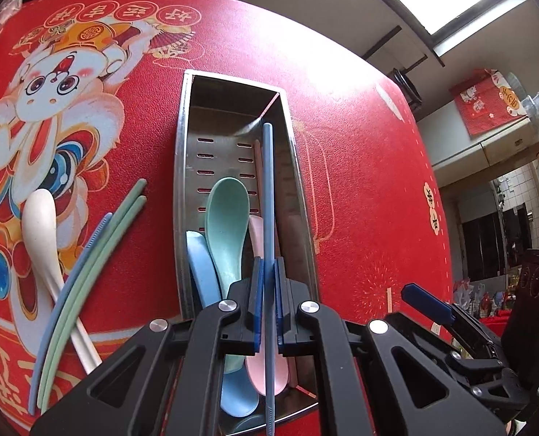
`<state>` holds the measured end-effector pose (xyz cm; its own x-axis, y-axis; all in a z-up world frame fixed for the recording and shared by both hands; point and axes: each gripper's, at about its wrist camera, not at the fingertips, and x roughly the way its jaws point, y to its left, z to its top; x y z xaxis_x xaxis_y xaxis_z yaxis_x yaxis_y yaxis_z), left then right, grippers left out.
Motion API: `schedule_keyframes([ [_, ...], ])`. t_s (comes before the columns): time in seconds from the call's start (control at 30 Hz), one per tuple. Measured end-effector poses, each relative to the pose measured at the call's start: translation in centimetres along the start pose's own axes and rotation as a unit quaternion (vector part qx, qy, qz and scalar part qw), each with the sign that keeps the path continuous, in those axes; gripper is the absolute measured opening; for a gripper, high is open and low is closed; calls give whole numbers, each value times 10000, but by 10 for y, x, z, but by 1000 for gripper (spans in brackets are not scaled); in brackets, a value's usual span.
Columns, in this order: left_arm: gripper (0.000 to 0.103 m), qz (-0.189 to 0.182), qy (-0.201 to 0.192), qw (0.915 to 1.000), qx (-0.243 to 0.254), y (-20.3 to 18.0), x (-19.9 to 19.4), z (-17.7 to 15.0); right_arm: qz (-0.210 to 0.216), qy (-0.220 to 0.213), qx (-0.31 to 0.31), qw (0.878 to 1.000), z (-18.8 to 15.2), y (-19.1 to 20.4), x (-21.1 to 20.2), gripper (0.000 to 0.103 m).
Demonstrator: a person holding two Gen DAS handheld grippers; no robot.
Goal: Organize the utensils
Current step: 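Lower the blue chopstick into the tray and open the left tool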
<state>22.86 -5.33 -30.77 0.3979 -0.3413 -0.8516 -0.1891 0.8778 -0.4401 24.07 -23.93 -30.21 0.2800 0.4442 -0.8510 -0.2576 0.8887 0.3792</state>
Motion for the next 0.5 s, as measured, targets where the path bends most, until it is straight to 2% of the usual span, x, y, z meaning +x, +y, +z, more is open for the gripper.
schedule_keyframes([
  [0.23,5,90,279,9996,-16,-8,21,0,48,-139,341,9993,3,-21,-8,85],
  [0.5,7,-12,427,9989,214,-18,28,1,42,-207,503,9985,5,-30,-13,86],
])
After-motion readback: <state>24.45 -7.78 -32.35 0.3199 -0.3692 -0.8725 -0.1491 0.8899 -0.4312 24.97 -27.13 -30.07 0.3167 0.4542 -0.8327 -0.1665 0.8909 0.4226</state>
